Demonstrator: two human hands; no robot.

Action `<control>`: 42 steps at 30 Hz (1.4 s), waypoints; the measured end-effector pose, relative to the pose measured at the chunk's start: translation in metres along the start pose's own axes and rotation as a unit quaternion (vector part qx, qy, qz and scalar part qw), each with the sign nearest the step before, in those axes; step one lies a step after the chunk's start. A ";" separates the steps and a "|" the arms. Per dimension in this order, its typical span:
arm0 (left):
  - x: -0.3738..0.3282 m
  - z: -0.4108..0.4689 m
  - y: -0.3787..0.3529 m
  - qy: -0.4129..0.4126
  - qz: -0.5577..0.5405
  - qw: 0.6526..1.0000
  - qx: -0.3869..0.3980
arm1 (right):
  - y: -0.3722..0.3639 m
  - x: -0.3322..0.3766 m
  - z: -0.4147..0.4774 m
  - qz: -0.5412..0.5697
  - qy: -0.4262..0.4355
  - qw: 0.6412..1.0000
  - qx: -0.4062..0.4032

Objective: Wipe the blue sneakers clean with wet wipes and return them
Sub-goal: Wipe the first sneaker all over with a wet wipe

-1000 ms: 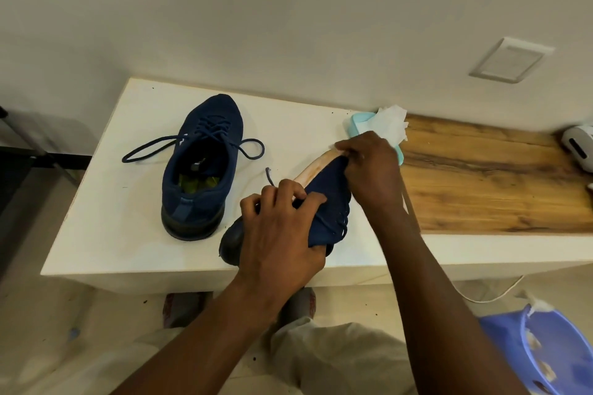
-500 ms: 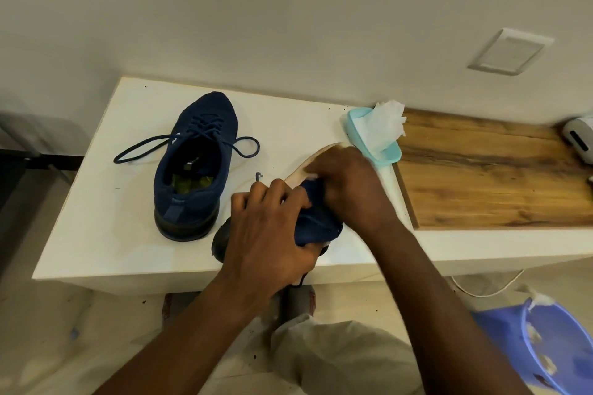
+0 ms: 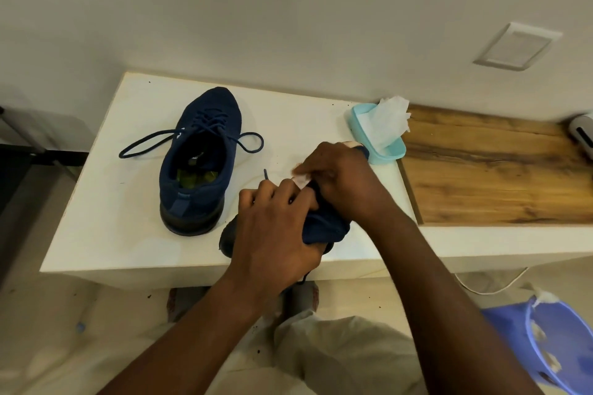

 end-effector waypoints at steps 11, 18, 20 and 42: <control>-0.001 0.000 -0.002 0.013 0.020 1.000 0.015 | -0.008 0.010 -0.004 -0.053 -0.005 0.998 0.045; 0.000 -0.001 -0.001 0.004 0.006 1.000 0.011 | 0.011 -0.048 -0.002 -0.030 -0.264 0.951 -0.158; 0.001 0.001 -0.002 0.004 0.009 1.000 0.003 | 0.003 -0.030 -0.007 -0.023 -0.199 0.970 -0.139; -0.001 0.000 -0.006 -0.015 0.029 0.999 -0.005 | 0.009 -0.043 -0.013 0.084 -0.256 0.931 -0.247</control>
Point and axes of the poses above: each hand's wrist, its own z-axis towards the middle knuckle, its own y-axis out of the back of the hand, x = y × z, the point moved 1 cm from there along z, towards the middle knuckle, and after that the axes turned 2 degrees about z, right-handed, at the moved point
